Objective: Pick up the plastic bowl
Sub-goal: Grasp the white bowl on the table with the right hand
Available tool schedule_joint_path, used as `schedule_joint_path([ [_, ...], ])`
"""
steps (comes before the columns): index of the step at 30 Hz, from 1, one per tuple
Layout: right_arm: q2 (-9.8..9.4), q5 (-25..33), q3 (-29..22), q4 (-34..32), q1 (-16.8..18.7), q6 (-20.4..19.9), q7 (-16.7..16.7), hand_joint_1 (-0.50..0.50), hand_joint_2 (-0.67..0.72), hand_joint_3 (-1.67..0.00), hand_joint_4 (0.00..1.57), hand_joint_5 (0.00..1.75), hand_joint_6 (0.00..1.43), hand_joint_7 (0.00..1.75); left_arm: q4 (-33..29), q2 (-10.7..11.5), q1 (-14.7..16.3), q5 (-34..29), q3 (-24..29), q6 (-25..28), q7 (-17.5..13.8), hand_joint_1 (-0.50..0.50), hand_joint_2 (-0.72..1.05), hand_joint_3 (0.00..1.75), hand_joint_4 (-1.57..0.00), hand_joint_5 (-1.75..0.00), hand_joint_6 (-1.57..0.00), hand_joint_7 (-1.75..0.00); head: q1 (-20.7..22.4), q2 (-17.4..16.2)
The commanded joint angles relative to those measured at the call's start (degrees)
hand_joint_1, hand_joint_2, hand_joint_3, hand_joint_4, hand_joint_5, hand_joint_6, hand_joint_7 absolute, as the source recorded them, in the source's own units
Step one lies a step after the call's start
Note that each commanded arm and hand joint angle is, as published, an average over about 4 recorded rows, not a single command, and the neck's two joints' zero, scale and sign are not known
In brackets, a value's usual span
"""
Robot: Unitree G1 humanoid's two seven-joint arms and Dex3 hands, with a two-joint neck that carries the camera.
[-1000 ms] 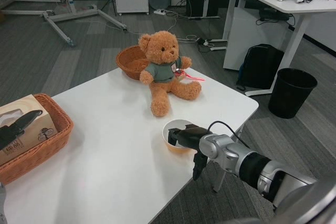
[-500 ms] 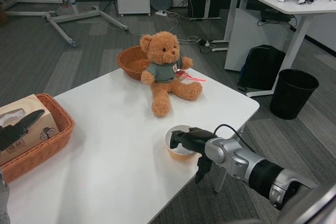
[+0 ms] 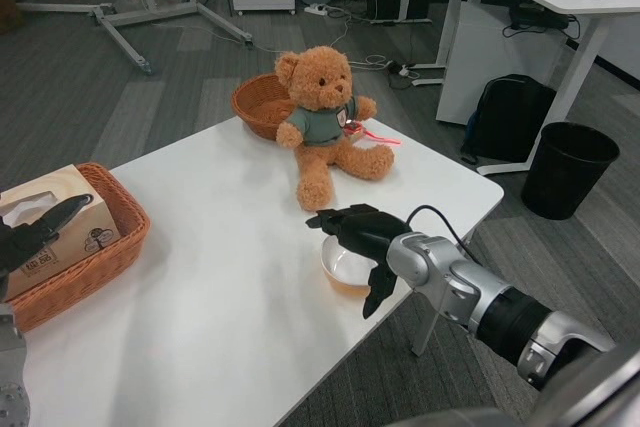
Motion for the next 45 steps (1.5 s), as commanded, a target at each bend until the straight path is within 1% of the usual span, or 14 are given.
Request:
schedule_joint_path([
  [1,0.06,-0.42,-1.33,-2.8,1.23,0.38,0.01,-0.42,-0.03,-0.24,0.0,0.0,0.0,0.16,-0.08,0.42,1.13,-0.23,0.35,-0.27,0.03,-0.5,0.43,0.0,0.0,0.0,0.0,0.0,-0.25,-0.04],
  [3,0.1,-0.77,-1.64,-3.81,1.37,1.0,0.01,-0.4,-0.03,-0.24,0.0,0.0,0.0,0.1,-0.08,0.46,1.18,-0.23,0.31,-0.27,0.03,-0.5,0.43,0.0,0.0,0.0,0.0,0.0,-0.39,0.05],
  [5,0.06,-1.21,-1.49,-4.1,1.19,2.8,0.27,-0.35,-0.03,-0.2,0.0,0.0,0.0,0.03,-0.08,0.44,1.18,-0.23,0.27,-0.27,0.03,-0.5,0.43,0.0,0.0,0.0,0.0,0.0,-0.6,0.22],
  [9,0.17,-2.84,-0.54,-2.6,-0.13,5.31,0.78,-0.31,-0.03,-0.16,0.0,0.0,0.0,0.0,-0.08,0.46,1.11,-0.23,0.2,-0.27,0.03,-0.5,0.43,0.0,0.0,0.0,0.0,0.0,-1.07,0.44],
  [11,0.58,-4.16,0.34,-0.27,-1.86,5.81,0.87,-0.27,-0.07,-0.16,0.0,0.0,0.0,0.0,-0.04,0.46,1.09,-0.28,0.09,-0.27,0.03,-0.5,0.43,0.0,0.0,0.0,0.0,0.0,-1.53,0.37],
  [13,1.31,-5.67,1.46,3.51,-4.63,6.3,0.95,-0.25,-0.1,-0.16,0.0,0.0,0.0,0.0,0.0,0.49,1.09,-0.32,-0.02,-0.27,0.03,-0.5,0.43,0.0,0.0,0.0,0.0,0.0,-1.73,0.31],
  [16,2.34,-6.53,2.62,8.8,-8.17,7.15,1.59,-0.24,-0.1,-0.16,0.0,0.0,0.0,0.0,0.0,0.51,1.09,-0.32,-0.08,-0.27,0.03,-0.5,0.43,0.0,0.0,0.0,0.0,0.0,-1.7,0.55],
  [20,3.13,-6.53,5.26,15.79,-12.52,7.81,2.65,-0.21,-0.1,-0.16,0.0,0.0,0.0,0.0,0.0,0.46,1.09,-0.32,-0.04,-0.27,0.03,-0.5,0.43,0.0,0.0,0.0,0.0,0.0,-1.56,0.82],
  [23,3.77,-6.6,7.37,20.18,-15.22,6.91,2.49,-0.21,-0.1,-0.16,0.0,0.0,0.0,0.0,0.0,0.46,1.15,-0.32,0.0,-0.29,0.03,-0.5,0.43,0.0,0.0,0.0,0.0,0.0,-1.53,0.87],
  [28,5.5,-6.55,10.09,27.52,-19.64,4.82,1.48,-0.21,-0.1,-0.16,0.0,0.0,0.0,0.0,0.0,0.44,1.18,-0.41,0.0,-0.27,0.03,-0.5,0.43,0.0,0.0,0.0,0.0,0.0,-1.49,0.87],
  [32,6.49,-6.22,13.74,32.82,-22.98,4.05,1.13,-0.21,-0.1,-0.16,0.0,0.0,0.0,0.0,0.0,0.46,1.18,-0.41,-0.02,-0.29,0.03,-0.5,0.43,0.0,0.0,0.0,0.0,0.0,-1.45,0.56],
  [34,6.78,-6.18,14.66,34.14,-23.75,3.86,0.93,-0.21,-0.1,-0.16,0.0,0.0,0.0,0.0,0.0,0.46,1.18,-0.41,-0.06,-0.31,0.03,-0.5,0.43,0.0,0.0,0.0,0.0,0.0,-1.46,0.49],
  [38,7.77,-6.05,15.89,38.16,-25.53,2.58,-0.23,-0.21,-0.16,-0.16,0.0,0.0,0.0,0.0,0.0,0.44,1.18,-0.43,-0.08,-0.27,0.03,-0.5,0.43,0.02,0.0,0.0,0.0,0.0,-1.56,0.42],
  [45,8.78,-4.75,17.01,43.32,-27.62,1.2,-1.71,-0.21,-0.16,-0.16,0.0,0.0,0.0,0.0,0.03,0.38,1.2,-0.65,-0.22,-0.35,0.03,-0.5,0.43,0.0,0.0,0.0,0.0,0.0,-1.46,0.14],
])
